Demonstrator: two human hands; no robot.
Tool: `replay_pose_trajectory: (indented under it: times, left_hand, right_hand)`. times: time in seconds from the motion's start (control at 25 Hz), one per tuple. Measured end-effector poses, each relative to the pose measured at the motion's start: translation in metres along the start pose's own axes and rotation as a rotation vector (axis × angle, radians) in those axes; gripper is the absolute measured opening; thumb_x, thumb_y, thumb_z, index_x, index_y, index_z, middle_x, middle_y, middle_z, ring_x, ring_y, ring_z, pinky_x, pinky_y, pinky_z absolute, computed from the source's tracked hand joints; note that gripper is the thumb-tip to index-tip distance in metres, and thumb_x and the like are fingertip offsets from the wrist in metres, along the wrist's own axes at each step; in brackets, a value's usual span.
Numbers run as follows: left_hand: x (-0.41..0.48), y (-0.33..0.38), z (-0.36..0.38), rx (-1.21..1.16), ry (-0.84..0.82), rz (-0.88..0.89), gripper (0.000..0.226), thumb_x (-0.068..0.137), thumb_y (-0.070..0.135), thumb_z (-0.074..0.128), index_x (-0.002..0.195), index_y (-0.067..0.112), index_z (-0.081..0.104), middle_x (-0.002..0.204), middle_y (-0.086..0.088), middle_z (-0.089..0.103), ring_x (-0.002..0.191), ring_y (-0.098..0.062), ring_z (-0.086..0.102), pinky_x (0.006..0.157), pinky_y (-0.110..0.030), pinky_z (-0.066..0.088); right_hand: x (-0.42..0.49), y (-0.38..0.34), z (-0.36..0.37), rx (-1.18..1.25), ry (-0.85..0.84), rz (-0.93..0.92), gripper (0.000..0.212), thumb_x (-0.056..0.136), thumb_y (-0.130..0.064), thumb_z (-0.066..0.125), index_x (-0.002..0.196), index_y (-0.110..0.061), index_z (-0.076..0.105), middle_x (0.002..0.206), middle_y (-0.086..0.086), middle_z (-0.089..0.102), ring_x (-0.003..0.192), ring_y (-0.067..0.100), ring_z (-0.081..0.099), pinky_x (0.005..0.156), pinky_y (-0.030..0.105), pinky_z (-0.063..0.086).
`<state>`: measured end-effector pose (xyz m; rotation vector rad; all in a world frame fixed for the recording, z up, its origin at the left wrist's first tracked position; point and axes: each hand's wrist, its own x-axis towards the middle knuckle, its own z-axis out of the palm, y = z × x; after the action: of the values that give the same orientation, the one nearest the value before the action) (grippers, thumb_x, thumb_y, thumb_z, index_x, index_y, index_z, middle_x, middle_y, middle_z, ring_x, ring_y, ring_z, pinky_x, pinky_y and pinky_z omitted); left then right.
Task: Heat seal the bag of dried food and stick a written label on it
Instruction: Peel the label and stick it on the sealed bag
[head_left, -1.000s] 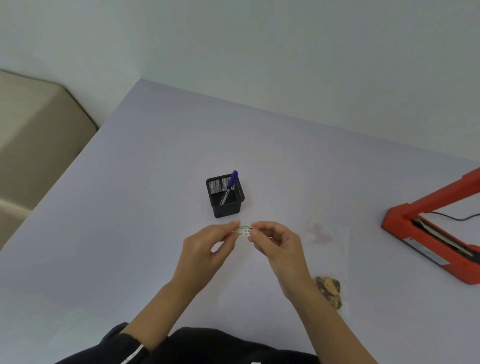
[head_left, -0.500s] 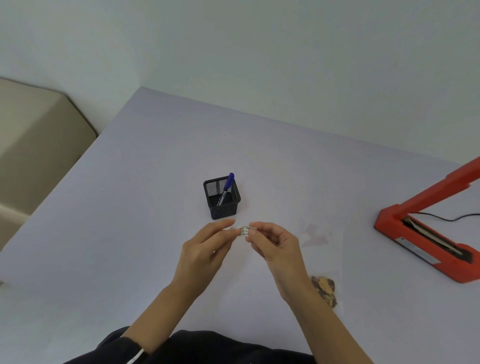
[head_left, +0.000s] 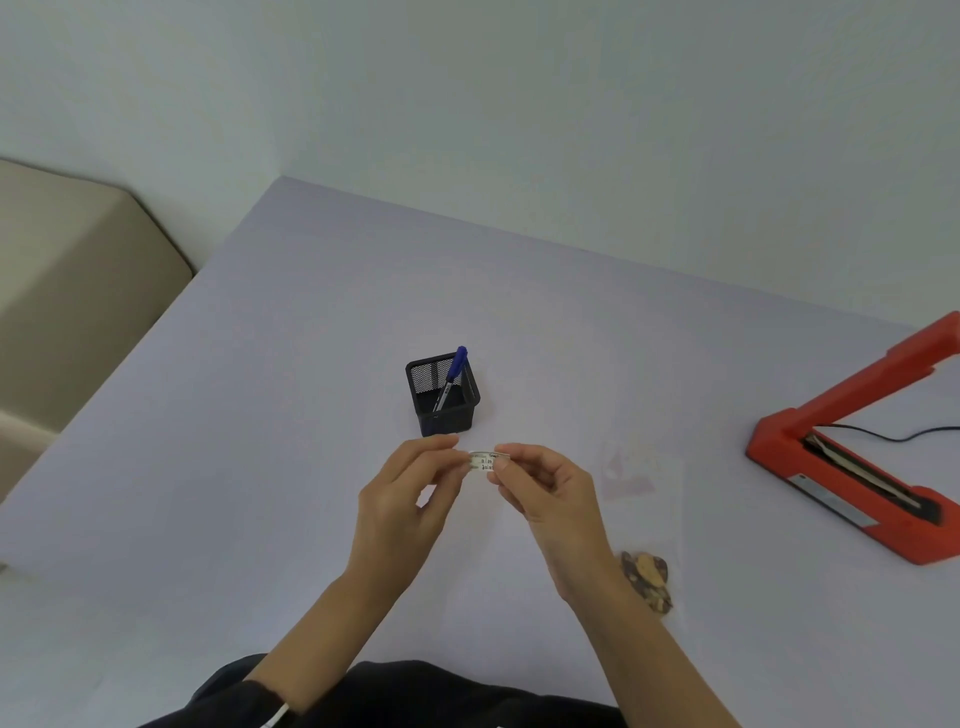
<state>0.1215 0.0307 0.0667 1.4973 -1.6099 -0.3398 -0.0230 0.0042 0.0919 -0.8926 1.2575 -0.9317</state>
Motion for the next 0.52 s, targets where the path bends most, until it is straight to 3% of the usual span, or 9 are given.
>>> replay_pose_trajectory:
  times: [0.08,0.2,0.32,0.4,0.52]
  left_hand:
    - [0.005,0.005,-0.001,-0.096,-0.043,-0.125,0.008,0.089,0.016,0.06,0.088,0.017,0.068,0.099,0.009,0.063,0.086,0.0,0.059,0.072,-0.004,0.046]
    - [0.013,0.009,-0.003,-0.237,-0.207,-0.352,0.026,0.093,0.009,0.053,0.083,0.033,0.056,0.089,0.007,0.065,0.081,-0.004,0.063,0.067,-0.015,0.051]
    - [0.018,0.006,-0.006,-0.284,-0.333,-0.463,0.018,0.095,0.014,0.05,0.084,0.025,0.058,0.08,0.003,0.067,0.075,-0.005,0.065,0.072,-0.029,0.052]
    - [0.019,0.005,-0.008,-0.307,-0.362,-0.464,0.016,0.095,0.014,0.05,0.084,0.022,0.06,0.076,0.003,0.067,0.073,-0.007,0.065,0.072,-0.028,0.053]
    - [0.018,0.007,-0.009,-0.342,-0.366,-0.475,0.017,0.095,0.013,0.05,0.083,0.021,0.06,0.071,0.003,0.066,0.068,-0.004,0.063,0.066,-0.015,0.051]
  right_hand:
    - [0.0,0.0,-0.001,-0.016,-0.014,-0.014,0.018,0.084,-0.009,0.064,0.086,-0.026,0.069,0.076,-0.006,0.074,0.078,0.013,0.07,0.074,0.019,0.056]
    - [0.002,-0.001,-0.005,-0.011,-0.053,-0.009,0.021,0.086,-0.008,0.062,0.092,-0.026,0.069,0.079,-0.006,0.073,0.078,0.011,0.07,0.073,0.017,0.055]
    - [0.004,-0.003,-0.011,-0.09,-0.105,-0.003,0.023,0.086,-0.009,0.062,0.084,-0.03,0.07,0.081,-0.009,0.073,0.081,0.01,0.07,0.07,0.015,0.054]
    - [0.007,-0.004,-0.015,-0.16,-0.138,-0.004,0.018,0.086,-0.01,0.062,0.09,-0.027,0.069,0.087,-0.004,0.072,0.082,0.01,0.07,0.071,0.017,0.055]
    - [0.01,-0.003,-0.021,-0.239,-0.19,0.012,0.014,0.087,-0.015,0.062,0.098,-0.019,0.069,0.091,0.002,0.072,0.082,0.011,0.07,0.075,0.019,0.055]
